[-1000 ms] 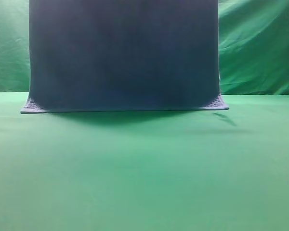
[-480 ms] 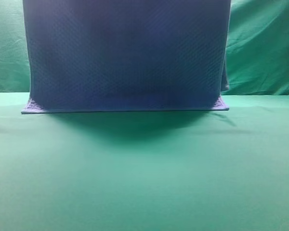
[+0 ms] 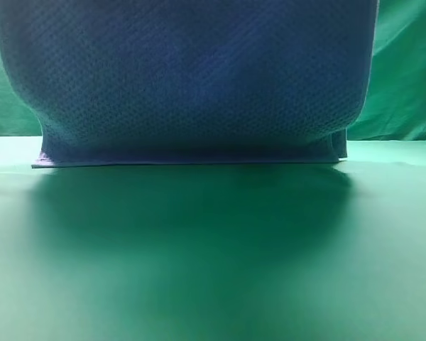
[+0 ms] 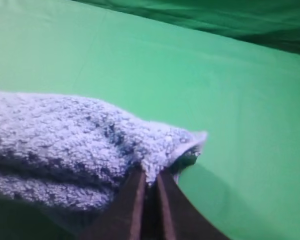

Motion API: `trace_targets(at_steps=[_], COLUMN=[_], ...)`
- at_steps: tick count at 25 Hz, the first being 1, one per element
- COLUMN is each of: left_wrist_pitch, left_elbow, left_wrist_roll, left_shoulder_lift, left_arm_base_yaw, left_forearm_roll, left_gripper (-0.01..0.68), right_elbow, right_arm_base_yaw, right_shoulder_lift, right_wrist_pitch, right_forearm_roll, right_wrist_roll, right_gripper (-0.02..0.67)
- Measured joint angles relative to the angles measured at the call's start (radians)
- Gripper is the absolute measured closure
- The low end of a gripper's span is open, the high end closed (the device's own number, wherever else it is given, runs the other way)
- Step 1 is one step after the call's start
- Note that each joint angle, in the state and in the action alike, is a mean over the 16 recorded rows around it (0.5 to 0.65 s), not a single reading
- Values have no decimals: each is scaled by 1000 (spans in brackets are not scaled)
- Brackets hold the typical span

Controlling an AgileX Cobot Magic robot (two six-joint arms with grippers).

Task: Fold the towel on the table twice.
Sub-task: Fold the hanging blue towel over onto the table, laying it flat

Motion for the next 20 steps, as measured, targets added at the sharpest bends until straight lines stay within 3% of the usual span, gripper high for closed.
trace_targets(at_steps=[10,20], left_wrist_pitch=[-95,-64], left_elbow=[477,786], left_wrist_roll=[-3,-3], left_shoulder_lift=[-363,-649], left_arm_base_yaw=[-8,-9], left_forearm_roll=[-132,-243], left_gripper=[673,673], right_elbow=[573,849], right_arm_base_yaw=[9,10], right_shoulder_lift=[-398,-674], right_wrist_pitch=[-146,-85], right_forearm_roll=[105,235], right_wrist_roll=[30,34], right_gripper=[649,649])
